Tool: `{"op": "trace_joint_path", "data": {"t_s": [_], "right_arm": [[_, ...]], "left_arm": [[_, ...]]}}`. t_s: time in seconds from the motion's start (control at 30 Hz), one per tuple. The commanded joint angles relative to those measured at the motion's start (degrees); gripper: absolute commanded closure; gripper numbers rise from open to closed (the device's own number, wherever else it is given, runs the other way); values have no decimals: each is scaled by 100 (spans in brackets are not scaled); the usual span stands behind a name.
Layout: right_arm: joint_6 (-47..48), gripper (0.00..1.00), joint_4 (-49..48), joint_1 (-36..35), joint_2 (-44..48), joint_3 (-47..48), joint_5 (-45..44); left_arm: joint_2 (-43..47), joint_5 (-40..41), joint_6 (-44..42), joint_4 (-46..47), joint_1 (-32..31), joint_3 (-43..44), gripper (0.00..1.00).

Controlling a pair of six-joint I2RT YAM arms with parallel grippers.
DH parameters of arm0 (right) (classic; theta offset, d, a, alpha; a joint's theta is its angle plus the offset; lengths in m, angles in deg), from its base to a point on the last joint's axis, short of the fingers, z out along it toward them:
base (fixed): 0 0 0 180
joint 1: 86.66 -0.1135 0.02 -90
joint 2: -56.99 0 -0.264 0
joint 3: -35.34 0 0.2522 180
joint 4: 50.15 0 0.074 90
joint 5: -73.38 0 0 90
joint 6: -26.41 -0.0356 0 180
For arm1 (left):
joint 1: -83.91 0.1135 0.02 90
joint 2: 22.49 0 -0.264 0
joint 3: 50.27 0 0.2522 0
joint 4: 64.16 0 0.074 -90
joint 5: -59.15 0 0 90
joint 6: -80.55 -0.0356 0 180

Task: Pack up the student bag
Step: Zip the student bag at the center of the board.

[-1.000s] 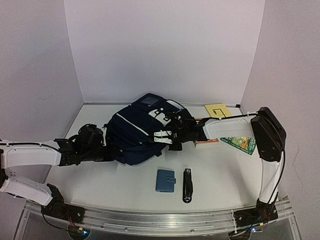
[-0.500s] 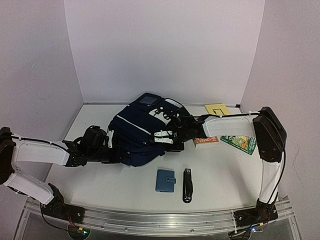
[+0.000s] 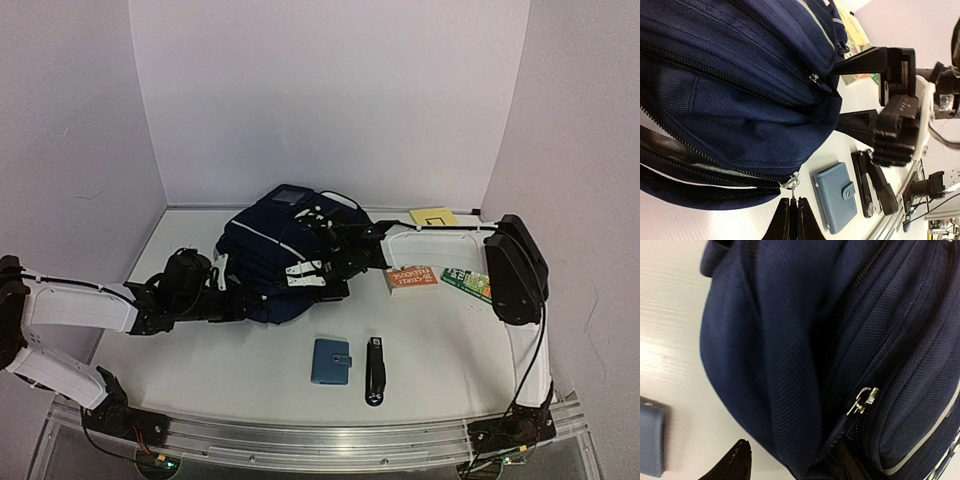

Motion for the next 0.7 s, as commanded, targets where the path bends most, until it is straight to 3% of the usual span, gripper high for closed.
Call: {"op": "trace_joint_path", "data": {"t_s": [0.0, 0.33, 0.67], "right_arm": [[321, 39, -490, 386, -95, 476, -86], [312, 39, 10, -49, 1397, -1044, 289], [45, 45, -29, -285, 1091, -865, 285]], "left_arm": [[-94, -359, 177, 736, -201, -14, 100], [-1667, -960, 364, 1783, -432, 833, 100], [-1658, -1031, 414, 1897, -448, 780, 100]]}}
